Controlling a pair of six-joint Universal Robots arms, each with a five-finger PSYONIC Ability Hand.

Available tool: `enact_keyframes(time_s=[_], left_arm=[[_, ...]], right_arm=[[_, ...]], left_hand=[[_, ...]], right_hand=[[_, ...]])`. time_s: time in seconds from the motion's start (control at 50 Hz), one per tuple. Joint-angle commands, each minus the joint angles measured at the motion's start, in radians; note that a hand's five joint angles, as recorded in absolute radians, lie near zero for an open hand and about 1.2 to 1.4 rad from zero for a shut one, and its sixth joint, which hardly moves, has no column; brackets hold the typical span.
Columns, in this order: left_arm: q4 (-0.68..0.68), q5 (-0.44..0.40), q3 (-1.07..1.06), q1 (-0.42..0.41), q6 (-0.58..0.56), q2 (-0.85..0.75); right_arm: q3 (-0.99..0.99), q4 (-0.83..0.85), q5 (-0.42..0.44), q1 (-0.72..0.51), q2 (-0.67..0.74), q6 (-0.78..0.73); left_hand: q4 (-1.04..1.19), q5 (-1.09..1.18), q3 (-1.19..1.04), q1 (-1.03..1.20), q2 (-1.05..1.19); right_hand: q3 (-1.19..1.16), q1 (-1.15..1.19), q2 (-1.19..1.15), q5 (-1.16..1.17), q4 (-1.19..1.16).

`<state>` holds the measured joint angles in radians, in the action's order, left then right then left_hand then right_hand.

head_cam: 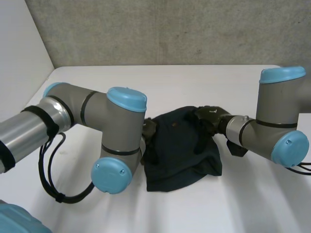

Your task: Fold the shorts.

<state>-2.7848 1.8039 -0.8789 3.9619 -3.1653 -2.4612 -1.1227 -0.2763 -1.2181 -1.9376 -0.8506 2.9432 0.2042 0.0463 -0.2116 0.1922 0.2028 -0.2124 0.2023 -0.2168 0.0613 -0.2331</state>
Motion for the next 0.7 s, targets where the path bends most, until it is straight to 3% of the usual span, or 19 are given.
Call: enact_keyframes(time_s=[0.02, 0.2, 0.36, 0.4, 0.48, 0.5, 0.58, 0.7], left_arm=[[0.036, 0.026, -0.084, -0.027, -0.002, 0.019], [0.036, 0.041, -0.121, -0.032, -0.002, 0.1], [0.036, 0.041, -0.124, -0.033, -0.004, 0.192], [0.036, 0.041, -0.132, -0.027, -0.002, 0.264], [0.036, 0.04, -0.17, 0.017, -0.001, 0.416], [0.036, 0.038, -0.181, 0.034, -0.001, 0.453], [0.037, 0.028, -0.224, 0.129, -0.002, 0.619], [0.068, -0.119, -0.259, 0.259, -0.004, 0.774]], right_arm=[[-0.061, -0.018, -0.017, 0.002, 0.005, -0.203], [-0.13, 0.02, -0.011, 0.009, -0.048, -0.262], [-0.207, 0.173, -0.015, 0.008, -0.185, -0.242], [-0.23, 0.226, -0.038, 0.006, -0.251, -0.207], [-0.238, 0.259, -0.165, 0.012, -0.392, -0.073], [-0.236, 0.259, -0.226, 0.017, -0.453, -0.02], [-0.233, 0.218, -0.34, 0.038, -0.598, 0.06], [-0.2, 0.059, -0.36, 0.094, -0.686, 0.046]], left_hand=[[-0.011, -0.028, 0.019, 0.001, -0.01], [-0.017, -0.034, 0.025, -0.005, -0.016], [-0.017, -0.034, 0.025, -0.005, -0.016], [-0.026, -0.043, 0.033, -0.014, -0.024], [-0.03, -0.046, 0.037, -0.018, -0.028], [-0.03, -0.046, 0.037, -0.018, -0.028], [-0.03, -0.046, 0.037, -0.018, -0.028], [-0.03, -0.046, 0.037, -0.018, -0.028]], right_hand=[[0.038, -0.028, 0.042, -0.061, 0.059], [0.038, -0.028, 0.042, -0.061, 0.059], [0.038, -0.028, 0.042, -0.061, 0.059], [0.038, -0.028, 0.042, -0.061, 0.059], [0.038, -0.028, 0.042, -0.061, 0.059], [0.038, -0.028, 0.042, -0.061, 0.059], [0.038, -0.028, 0.042, -0.061, 0.059], [0.038, -0.028, 0.042, -0.061, 0.059]])
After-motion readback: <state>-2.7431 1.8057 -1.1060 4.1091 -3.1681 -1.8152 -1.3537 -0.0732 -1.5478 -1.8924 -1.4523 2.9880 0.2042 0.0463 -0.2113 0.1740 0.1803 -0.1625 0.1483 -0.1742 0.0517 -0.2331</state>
